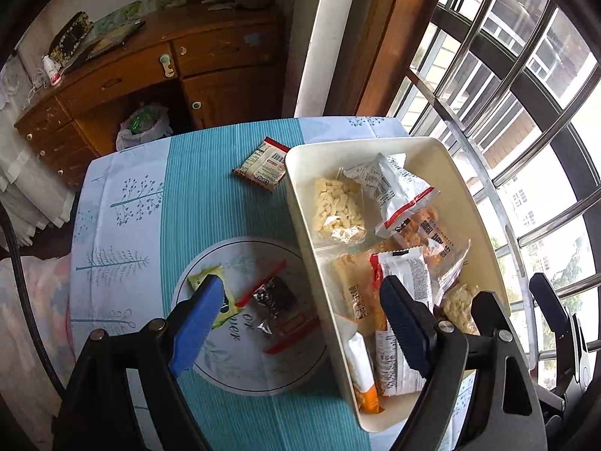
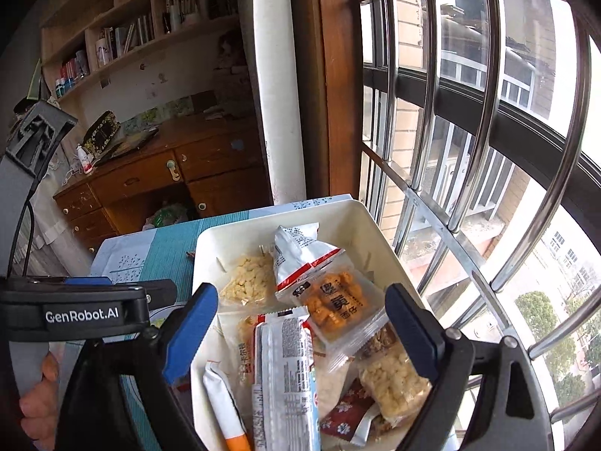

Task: Organize snacks
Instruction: 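Withdraw both tools toward the green pack and dark red-edged pack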

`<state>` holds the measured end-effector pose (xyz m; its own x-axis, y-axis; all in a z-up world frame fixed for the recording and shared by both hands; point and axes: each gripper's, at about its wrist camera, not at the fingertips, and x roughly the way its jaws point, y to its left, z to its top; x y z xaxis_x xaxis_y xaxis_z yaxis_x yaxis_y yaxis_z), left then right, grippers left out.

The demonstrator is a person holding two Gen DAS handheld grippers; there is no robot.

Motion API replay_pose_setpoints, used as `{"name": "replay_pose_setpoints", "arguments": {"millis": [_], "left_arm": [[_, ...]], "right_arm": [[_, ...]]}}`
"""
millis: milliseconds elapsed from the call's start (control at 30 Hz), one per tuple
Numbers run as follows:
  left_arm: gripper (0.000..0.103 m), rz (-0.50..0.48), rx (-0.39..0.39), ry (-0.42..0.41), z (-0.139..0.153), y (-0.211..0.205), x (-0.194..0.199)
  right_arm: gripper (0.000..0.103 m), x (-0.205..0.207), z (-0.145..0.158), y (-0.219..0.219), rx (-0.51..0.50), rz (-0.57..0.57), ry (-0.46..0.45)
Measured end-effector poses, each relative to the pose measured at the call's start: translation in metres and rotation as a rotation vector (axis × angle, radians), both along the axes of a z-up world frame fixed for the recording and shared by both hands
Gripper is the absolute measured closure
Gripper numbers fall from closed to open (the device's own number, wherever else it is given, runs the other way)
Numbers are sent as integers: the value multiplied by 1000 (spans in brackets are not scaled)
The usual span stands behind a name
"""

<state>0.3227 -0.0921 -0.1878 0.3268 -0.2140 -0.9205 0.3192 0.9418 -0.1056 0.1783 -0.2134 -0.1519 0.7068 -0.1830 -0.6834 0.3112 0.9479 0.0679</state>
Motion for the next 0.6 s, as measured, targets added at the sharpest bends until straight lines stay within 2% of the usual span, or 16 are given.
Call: {"name": "replay_pose_setpoints", "arguments": {"millis": [600], "left_arm": [[19, -87, 61, -29, -29, 92, -3]], "right_arm": [[12, -44, -27, 83, 172, -178, 31]]}}
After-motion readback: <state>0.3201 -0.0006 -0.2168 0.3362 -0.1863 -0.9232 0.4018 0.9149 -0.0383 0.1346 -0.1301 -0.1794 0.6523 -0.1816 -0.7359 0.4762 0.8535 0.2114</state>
